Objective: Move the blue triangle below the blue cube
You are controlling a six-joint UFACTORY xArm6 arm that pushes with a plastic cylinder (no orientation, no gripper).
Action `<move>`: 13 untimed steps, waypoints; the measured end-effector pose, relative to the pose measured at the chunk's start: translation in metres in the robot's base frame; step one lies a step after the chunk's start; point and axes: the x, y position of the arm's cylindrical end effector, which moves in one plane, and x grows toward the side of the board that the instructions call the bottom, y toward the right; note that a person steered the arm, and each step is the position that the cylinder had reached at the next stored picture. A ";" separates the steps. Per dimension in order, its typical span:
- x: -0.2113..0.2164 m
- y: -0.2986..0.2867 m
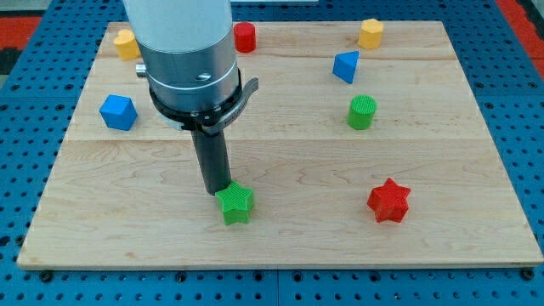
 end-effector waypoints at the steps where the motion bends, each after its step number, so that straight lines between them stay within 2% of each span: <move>1: -0.074 0.043; 2: -0.140 0.114; 3: -0.158 0.203; 4: -0.165 0.259; 5: -0.207 0.246; 6: -0.206 0.225; 7: -0.188 0.148; 8: -0.197 0.173; 9: -0.211 0.227; 10: -0.252 0.199; 11: -0.224 0.137; 12: -0.164 0.084; 13: -0.151 0.021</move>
